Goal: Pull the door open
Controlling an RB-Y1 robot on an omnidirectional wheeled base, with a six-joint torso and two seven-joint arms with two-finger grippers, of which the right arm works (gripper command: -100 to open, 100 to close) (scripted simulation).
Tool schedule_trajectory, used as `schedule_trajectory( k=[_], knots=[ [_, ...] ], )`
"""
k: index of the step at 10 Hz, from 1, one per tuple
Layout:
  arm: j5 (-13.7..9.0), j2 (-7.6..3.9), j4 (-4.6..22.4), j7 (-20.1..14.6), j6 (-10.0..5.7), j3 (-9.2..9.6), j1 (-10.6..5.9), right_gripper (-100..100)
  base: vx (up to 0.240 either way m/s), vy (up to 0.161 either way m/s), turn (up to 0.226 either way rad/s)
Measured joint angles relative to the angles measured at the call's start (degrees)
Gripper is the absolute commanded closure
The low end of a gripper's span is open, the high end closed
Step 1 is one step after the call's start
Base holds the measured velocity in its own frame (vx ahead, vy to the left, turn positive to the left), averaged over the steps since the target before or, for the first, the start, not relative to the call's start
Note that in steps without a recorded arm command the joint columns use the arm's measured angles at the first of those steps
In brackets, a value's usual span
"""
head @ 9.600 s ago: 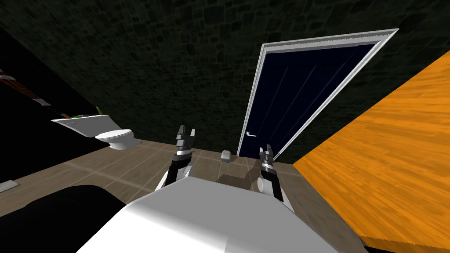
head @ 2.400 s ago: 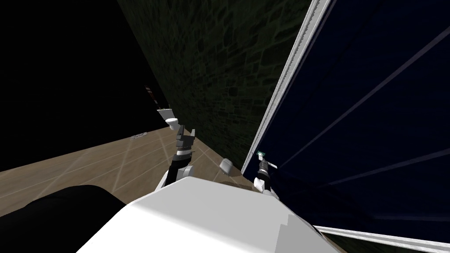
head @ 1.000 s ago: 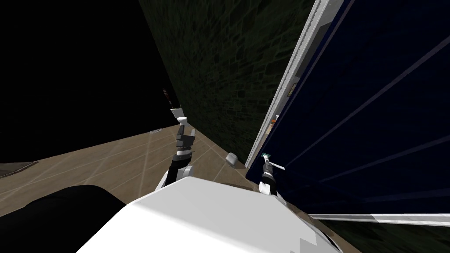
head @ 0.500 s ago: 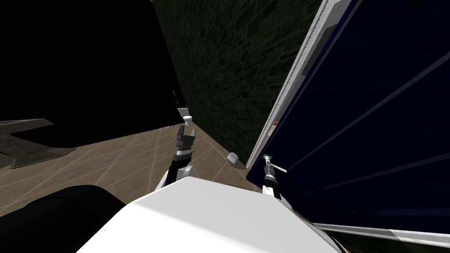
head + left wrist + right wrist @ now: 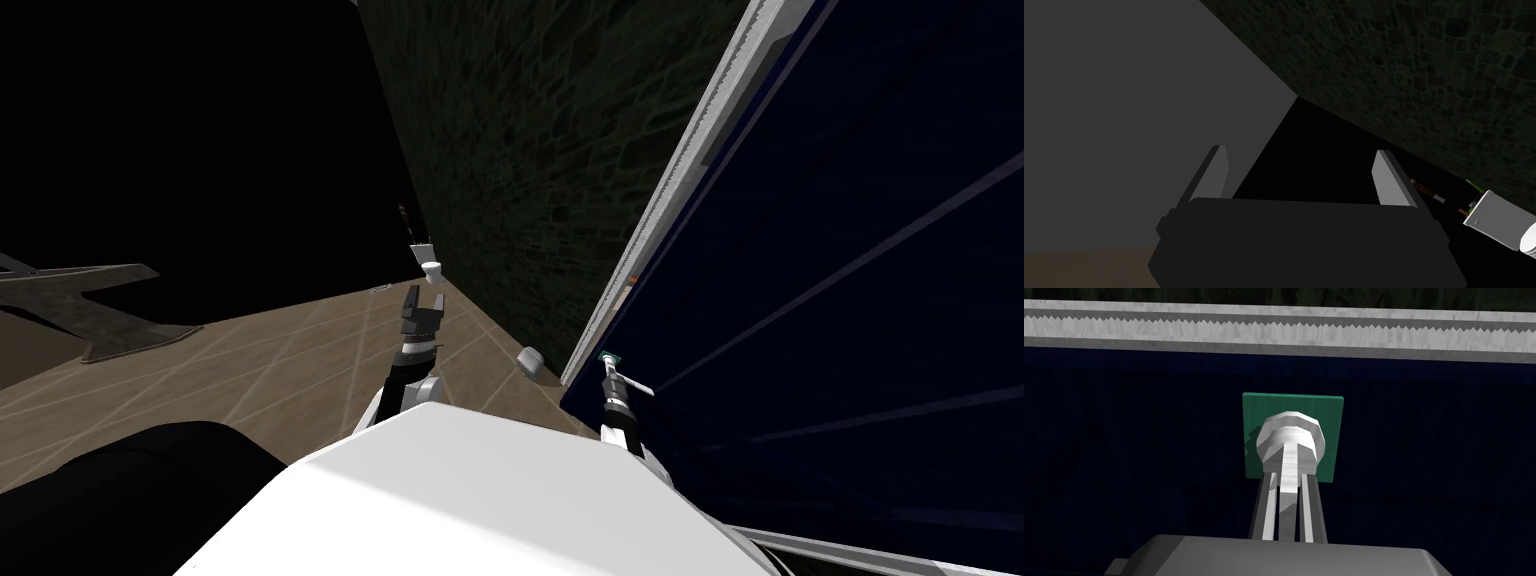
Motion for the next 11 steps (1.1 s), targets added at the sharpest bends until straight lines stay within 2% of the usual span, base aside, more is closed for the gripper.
schedule_trajectory(
  k=[3, 7, 8, 11],
  knots=[
    [0.52, -0.57, 0.36, -0.86, -0.77, 0.80, -0.40, 100, -0.190, -0.027, 0.095],
    [2.20, -1.14, -0.17, -3.48, -1.20, 3.40, 0.88, 100, -0.234, -0.041, 0.117],
    [2.65, -1.68, 0.83, -4.31, -1.94, 4.08, 0.66, 100, -0.249, -0.040, 0.083],
    [3.18, -1.69, 0.28, -5.16, -1.96, 5.25, 1.06, 100, -0.158, -0.013, 0.079]
  ],
)
